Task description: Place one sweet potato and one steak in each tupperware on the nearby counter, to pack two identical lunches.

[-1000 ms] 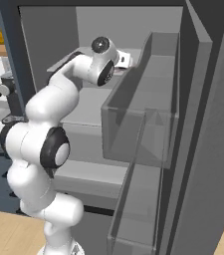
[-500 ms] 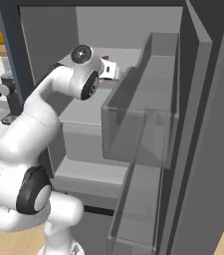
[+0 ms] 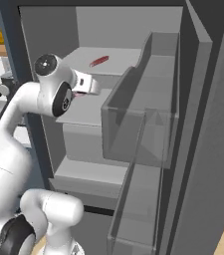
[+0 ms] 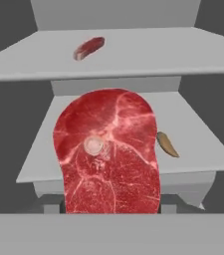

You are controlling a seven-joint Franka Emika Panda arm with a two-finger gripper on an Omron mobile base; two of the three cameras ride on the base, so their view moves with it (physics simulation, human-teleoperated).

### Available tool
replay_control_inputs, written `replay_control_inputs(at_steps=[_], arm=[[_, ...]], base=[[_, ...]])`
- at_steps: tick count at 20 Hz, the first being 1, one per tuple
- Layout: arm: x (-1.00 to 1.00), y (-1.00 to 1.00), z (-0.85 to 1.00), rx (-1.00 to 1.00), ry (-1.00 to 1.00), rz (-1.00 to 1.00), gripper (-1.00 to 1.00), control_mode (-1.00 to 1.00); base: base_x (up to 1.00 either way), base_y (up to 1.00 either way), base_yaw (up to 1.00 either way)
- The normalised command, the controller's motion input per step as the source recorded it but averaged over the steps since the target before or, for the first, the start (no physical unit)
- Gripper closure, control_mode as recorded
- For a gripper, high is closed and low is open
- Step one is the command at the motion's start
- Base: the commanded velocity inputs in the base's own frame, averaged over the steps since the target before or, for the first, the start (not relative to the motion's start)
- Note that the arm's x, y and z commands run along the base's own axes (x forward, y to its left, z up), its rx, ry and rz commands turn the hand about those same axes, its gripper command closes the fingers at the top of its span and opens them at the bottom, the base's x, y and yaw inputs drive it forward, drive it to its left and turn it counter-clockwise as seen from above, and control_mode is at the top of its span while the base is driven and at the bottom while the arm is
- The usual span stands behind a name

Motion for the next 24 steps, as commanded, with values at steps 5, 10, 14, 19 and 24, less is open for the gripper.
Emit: replay_control_inputs(at_steps=[5,10,14,19,24], arm=[[-1.00,0.06,-0.27,0.00,0.03,0.00,1.00,-1.00],[-1.00,0.12,-0.44,0.00,0.01,0.00,1.00,-1.00],[-0.75,0.03,-0.43,0.00,0.03,0.01,1.00,-1.00],[-0.07,0.01,-0.09,0.00,0.00,0.00,1.00,-1.00],[0.00,0.00,0.00,0.00,0.00,0.00,1.00,-1.00]], base=[[0.00,0.00,0.00],[0.00,0.00,0.00],[0.00,0.00,0.00],[0.00,0.00,0.00],[0.00,0.00,0.00]])
